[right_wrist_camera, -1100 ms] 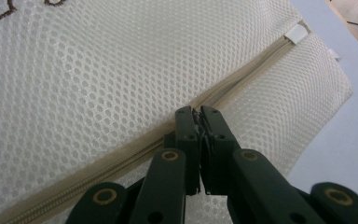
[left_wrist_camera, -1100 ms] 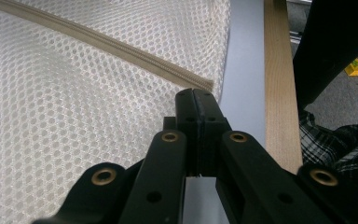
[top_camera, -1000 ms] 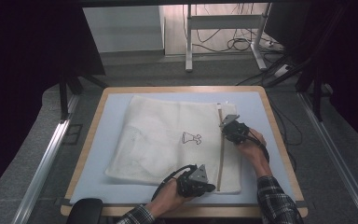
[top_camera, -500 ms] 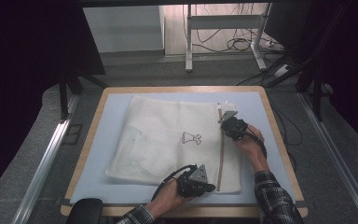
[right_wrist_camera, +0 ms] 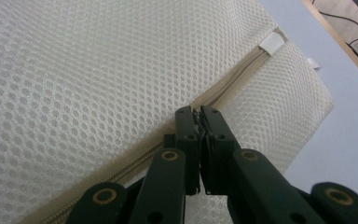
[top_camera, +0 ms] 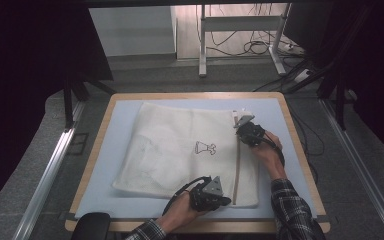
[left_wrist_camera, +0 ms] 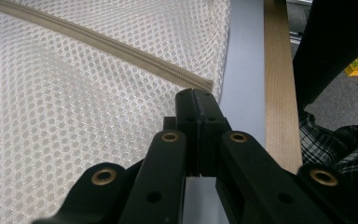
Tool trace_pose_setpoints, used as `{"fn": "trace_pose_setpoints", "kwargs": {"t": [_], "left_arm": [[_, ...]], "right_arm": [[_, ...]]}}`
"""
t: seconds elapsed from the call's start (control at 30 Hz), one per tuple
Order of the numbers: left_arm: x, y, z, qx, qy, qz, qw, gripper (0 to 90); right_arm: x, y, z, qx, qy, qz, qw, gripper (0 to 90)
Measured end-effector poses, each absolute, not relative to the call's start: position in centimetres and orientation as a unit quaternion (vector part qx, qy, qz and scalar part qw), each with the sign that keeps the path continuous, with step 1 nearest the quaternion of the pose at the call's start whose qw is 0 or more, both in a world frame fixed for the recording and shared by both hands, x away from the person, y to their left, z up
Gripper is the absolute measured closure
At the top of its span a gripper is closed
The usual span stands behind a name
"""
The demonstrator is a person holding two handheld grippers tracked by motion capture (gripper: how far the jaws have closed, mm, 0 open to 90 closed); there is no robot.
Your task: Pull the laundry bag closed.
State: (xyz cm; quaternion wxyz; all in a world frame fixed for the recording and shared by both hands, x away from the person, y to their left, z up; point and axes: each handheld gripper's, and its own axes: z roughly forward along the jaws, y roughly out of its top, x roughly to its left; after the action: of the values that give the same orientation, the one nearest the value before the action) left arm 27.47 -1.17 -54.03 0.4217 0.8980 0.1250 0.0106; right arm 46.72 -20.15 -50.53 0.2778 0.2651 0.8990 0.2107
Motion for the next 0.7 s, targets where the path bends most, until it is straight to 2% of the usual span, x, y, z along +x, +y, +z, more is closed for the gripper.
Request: {"fn": "trace_pose_setpoints", "kwargs": {"t": [0.63,0.7], "left_arm": [[27.46,-1.16,-54.03,0.899,0.124,0.012,0.421,90.0],[27.45,-1.16,-54.02,0.899,0.124,0.013,0.421,90.0]], "right_arm": [[47.61,-19.75,-50.47,0.269,0.898,0.211,0.277,86.3],[47.67,-19.74,-50.49,0.270,0.895,0.207,0.287,86.4]]}}
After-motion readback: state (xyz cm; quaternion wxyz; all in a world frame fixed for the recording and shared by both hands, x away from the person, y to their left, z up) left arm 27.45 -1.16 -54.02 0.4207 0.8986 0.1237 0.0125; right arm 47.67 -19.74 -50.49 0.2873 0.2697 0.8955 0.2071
